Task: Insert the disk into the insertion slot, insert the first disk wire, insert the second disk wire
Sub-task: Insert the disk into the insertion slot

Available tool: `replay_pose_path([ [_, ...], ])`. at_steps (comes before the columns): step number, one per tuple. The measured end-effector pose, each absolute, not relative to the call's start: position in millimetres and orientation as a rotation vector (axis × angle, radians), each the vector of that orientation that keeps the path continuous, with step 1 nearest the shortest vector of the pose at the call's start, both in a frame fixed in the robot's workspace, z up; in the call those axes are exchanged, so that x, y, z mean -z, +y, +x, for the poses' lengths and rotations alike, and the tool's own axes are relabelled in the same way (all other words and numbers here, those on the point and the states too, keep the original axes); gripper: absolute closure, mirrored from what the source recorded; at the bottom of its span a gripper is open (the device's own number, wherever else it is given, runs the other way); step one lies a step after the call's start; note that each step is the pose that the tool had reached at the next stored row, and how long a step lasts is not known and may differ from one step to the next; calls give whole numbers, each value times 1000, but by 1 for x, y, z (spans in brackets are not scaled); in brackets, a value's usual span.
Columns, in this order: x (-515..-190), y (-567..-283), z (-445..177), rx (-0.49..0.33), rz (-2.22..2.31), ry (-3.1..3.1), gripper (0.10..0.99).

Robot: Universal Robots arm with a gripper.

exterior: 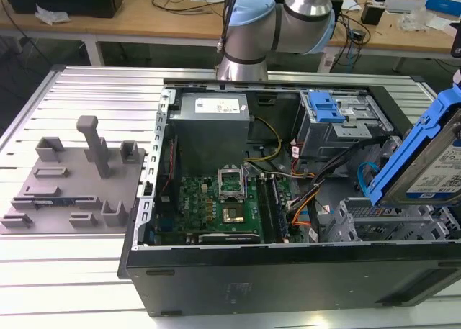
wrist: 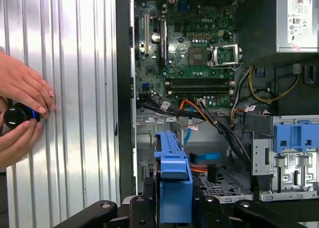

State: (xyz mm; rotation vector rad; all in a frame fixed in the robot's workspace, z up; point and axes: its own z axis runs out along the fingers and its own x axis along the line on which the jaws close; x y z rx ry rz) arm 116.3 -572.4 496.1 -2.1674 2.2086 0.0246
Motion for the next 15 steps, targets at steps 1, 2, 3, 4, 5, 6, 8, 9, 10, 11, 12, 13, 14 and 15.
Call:
replay_pose_path([
  [1,-496,-572,116,-25,-2167,2209,722],
  [2,-496,-572,116,-25,-2167,2209,722],
  [3,-496,-572,116,-25,-2167,2208,722],
  [4,-496,-572,115,-25,-2167,2209,722],
  [5,-495,-572,115,-25,-2167,2208,722],
  [6,-495,-571,114,-25,-2167,2208,722],
  [8,-494,-568,114,-25,-2167,2208,722],
  [9,-494,-567,114,-25,-2167,2208,722],
  [10,-494,-566,114,-25,-2167,2208,722],
  [11,-493,-565,113,-25,-2168,2208,722],
  [12,-493,-563,113,-25,-2168,2208,722],
  [13,-492,-561,113,-25,-2168,2208,722],
  [14,-492,-560,113,-25,-2168,2208,722],
  [15,-491,-558,112,-24,-2168,2208,722],
])
